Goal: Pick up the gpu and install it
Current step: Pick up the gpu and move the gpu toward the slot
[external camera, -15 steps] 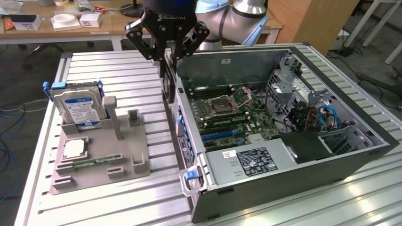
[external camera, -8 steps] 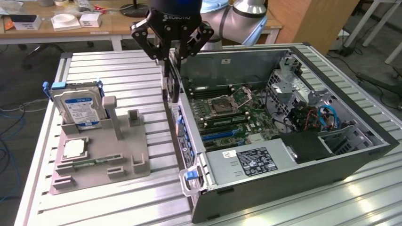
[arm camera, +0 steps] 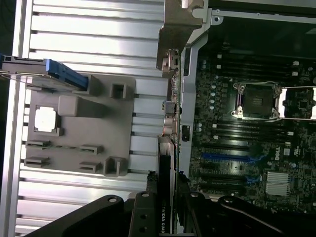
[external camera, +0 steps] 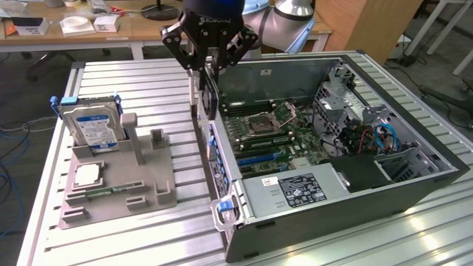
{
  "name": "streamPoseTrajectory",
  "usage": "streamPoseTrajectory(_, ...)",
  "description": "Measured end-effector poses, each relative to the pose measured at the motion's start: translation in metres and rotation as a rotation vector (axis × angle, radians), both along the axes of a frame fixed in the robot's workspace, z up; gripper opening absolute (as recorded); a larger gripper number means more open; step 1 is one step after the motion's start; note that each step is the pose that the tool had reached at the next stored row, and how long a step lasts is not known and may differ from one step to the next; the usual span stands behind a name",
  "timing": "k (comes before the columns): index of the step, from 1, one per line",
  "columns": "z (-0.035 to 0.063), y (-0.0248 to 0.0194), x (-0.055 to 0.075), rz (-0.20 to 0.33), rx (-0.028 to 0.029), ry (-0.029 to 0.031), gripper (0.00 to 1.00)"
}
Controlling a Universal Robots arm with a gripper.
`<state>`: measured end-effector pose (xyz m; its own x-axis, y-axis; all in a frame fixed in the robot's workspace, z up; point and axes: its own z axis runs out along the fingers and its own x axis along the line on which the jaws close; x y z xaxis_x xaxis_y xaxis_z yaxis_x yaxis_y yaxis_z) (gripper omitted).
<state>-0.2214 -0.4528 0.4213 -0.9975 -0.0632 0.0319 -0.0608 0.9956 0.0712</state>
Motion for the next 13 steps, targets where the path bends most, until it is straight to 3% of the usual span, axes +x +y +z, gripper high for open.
streamPoseTrajectory(13, 0.0000, 0.0000, 0.015, 0.000, 0.0000, 0.0000, 0.26)
